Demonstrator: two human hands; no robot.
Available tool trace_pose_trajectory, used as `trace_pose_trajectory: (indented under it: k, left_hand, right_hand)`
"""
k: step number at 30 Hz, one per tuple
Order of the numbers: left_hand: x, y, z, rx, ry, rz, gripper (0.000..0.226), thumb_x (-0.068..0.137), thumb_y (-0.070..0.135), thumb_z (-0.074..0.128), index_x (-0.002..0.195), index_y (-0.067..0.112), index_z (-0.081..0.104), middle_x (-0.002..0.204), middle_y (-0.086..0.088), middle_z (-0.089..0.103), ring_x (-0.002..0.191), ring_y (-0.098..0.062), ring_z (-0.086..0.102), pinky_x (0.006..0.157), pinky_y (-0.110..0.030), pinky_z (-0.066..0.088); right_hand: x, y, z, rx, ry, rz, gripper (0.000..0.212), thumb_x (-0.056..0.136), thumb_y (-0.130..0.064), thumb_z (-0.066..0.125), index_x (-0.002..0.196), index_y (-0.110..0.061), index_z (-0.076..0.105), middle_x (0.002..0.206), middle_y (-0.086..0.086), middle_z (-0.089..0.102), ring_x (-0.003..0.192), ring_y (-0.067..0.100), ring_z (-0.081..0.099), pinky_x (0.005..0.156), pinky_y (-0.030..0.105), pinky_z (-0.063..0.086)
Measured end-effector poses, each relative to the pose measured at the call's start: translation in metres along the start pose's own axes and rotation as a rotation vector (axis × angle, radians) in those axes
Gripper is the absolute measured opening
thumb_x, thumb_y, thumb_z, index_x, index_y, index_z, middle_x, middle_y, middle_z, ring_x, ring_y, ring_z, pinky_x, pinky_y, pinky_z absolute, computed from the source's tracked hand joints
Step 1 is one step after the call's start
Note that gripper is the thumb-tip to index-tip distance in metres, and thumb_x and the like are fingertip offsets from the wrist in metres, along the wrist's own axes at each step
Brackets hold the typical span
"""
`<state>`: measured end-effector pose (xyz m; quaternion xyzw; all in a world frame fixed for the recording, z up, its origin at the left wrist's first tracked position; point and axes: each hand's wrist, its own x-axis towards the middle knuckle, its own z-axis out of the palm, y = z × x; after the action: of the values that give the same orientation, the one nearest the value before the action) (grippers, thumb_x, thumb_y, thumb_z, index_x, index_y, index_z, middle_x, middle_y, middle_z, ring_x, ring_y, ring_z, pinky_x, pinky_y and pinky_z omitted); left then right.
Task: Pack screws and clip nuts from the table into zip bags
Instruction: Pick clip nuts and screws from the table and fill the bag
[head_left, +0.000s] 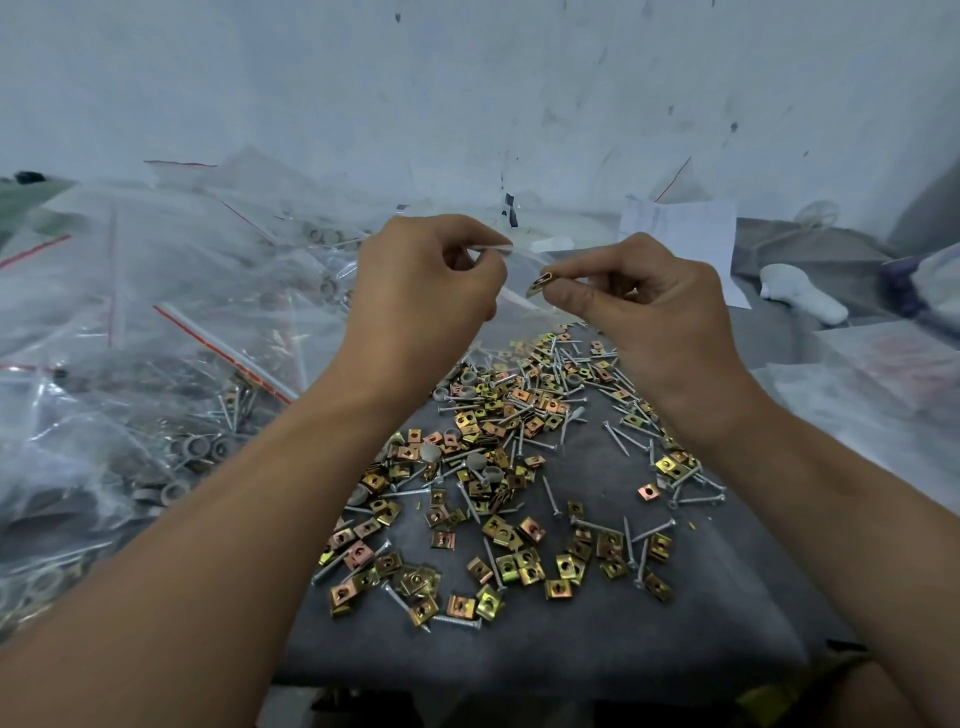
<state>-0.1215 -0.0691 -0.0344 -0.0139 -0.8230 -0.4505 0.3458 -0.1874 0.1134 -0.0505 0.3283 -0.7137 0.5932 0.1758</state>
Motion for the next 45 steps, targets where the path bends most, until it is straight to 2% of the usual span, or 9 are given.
trace_pose_trajectory:
  k: [7,13,20,28,30,32,36,40,45]
  left_hand:
    - [0.0,0.001,0.0,-0.037,-0.016,-0.012,0.02,0.101,0.01,0.064,0.108,0.015,0.082,0.06,0.0,0.07,0.046,-0.006,0.058,0.058,-0.025,0.048]
    - [-0.001,0.002,0.002,-0.068,-0.062,-0.046,0.018,0.099,0.013,0.064,0.098,0.015,0.082,0.062,-0.001,0.073,0.045,-0.009,0.055,0.051,-0.026,0.046]
    - [0.0,-0.002,0.005,-0.072,-0.089,-0.083,0.019,0.1,0.015,0.063,0.093,0.015,0.081,0.065,-0.001,0.075,0.046,-0.015,0.059,0.047,-0.027,0.047]
    - [0.008,-0.019,-0.004,-0.098,0.103,-0.274,0.025,0.093,0.01,0.061,0.076,0.013,0.078,0.066,-0.001,0.076,0.045,-0.013,0.059,0.046,-0.026,0.046]
    - [0.012,-0.02,-0.007,-0.131,0.179,-0.311,0.023,0.093,0.009,0.062,0.075,0.012,0.077,0.064,-0.002,0.075,0.043,-0.013,0.058,0.046,-0.023,0.044]
    - [0.015,-0.02,-0.007,-0.176,0.23,-0.323,0.021,0.093,0.008,0.062,0.077,0.008,0.077,0.062,-0.005,0.074,0.043,-0.015,0.056,0.046,-0.024,0.043]
    - [0.017,-0.019,-0.007,-0.203,0.259,-0.316,0.019,0.092,0.007,0.063,0.08,0.002,0.077,0.059,-0.005,0.072,0.042,-0.017,0.055,0.046,-0.022,0.04]
    - [0.017,-0.021,-0.01,-0.205,0.276,-0.317,0.02,0.091,0.005,0.06,0.087,-0.005,0.076,0.058,-0.005,0.071,0.042,-0.018,0.052,0.046,-0.021,0.04]
    - [0.017,-0.021,-0.012,-0.172,0.283,-0.343,0.019,0.093,0.004,0.06,0.087,-0.006,0.076,0.058,-0.005,0.071,0.042,-0.018,0.053,0.047,-0.021,0.041]
  right_hand:
    - [0.002,-0.007,0.0,0.241,0.044,0.107,0.02,0.07,-0.031,0.086,0.09,-0.027,0.082,0.108,0.032,0.067,0.094,0.029,0.06,0.097,0.049,0.054]
    - [0.002,-0.005,-0.004,0.108,0.033,0.091,0.014,0.078,-0.026,0.086,0.091,-0.029,0.081,0.102,0.02,0.07,0.089,0.019,0.06,0.086,0.037,0.054]
    - [-0.002,-0.012,0.001,-0.413,0.019,-0.106,0.014,0.085,-0.036,0.083,0.096,-0.028,0.08,0.099,-0.005,0.061,0.088,0.009,0.057,0.076,0.017,0.045]
    - [-0.008,-0.014,0.002,-0.348,0.043,-0.042,0.006,0.09,-0.026,0.078,0.093,-0.027,0.074,0.097,-0.008,0.066,0.085,0.006,0.064,0.072,0.013,0.048]
    - [-0.009,-0.012,0.003,-0.35,-0.049,-0.034,0.007,0.087,-0.025,0.081,0.091,-0.025,0.075,0.091,-0.009,0.068,0.081,0.006,0.063,0.069,0.012,0.046]
    - [-0.01,-0.006,0.008,-0.434,-0.277,0.009,0.008,0.085,-0.029,0.084,0.091,-0.025,0.079,0.085,-0.013,0.07,0.077,0.005,0.063,0.067,0.012,0.044]
    - [-0.016,0.011,0.026,-0.707,-0.606,-0.006,0.012,0.086,-0.033,0.082,0.097,-0.029,0.081,0.093,-0.01,0.072,0.082,0.003,0.059,0.077,0.024,0.046]
    - [-0.017,0.028,0.034,-0.772,-0.538,-0.004,0.019,0.087,-0.036,0.08,0.105,-0.032,0.075,0.096,-0.011,0.059,0.077,-0.002,0.048,0.07,0.02,0.034]
    - [-0.018,0.042,0.039,-0.829,-0.52,0.032,0.016,0.091,-0.041,0.076,0.103,-0.032,0.078,0.104,-0.006,0.054,0.095,0.016,0.054,0.081,0.031,0.041]
